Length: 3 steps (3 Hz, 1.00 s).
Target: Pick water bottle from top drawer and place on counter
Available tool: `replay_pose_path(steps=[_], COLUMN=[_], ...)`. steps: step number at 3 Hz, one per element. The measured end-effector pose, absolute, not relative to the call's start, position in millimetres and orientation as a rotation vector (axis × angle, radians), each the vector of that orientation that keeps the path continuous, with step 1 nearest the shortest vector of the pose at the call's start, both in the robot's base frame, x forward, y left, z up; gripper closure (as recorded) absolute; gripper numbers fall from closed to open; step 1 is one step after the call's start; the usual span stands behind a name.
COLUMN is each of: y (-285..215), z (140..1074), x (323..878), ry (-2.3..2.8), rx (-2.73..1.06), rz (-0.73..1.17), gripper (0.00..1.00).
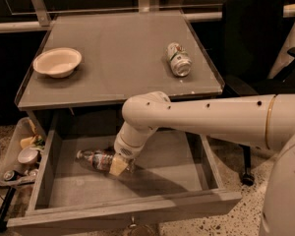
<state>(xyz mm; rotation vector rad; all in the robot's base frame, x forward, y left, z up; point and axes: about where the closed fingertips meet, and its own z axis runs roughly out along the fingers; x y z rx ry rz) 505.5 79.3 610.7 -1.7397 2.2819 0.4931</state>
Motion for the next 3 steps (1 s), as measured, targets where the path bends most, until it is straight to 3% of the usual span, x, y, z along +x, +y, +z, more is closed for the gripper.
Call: replay_pose_path(steps=[1,3], y=[79.0,46.1], z=[646.3,754.9], x=[497.6,467.3], ry=[2.248,2.184], rx=[-1.704,-1.594], rz=[0.523,0.513], gripper=[1.0,1.0])
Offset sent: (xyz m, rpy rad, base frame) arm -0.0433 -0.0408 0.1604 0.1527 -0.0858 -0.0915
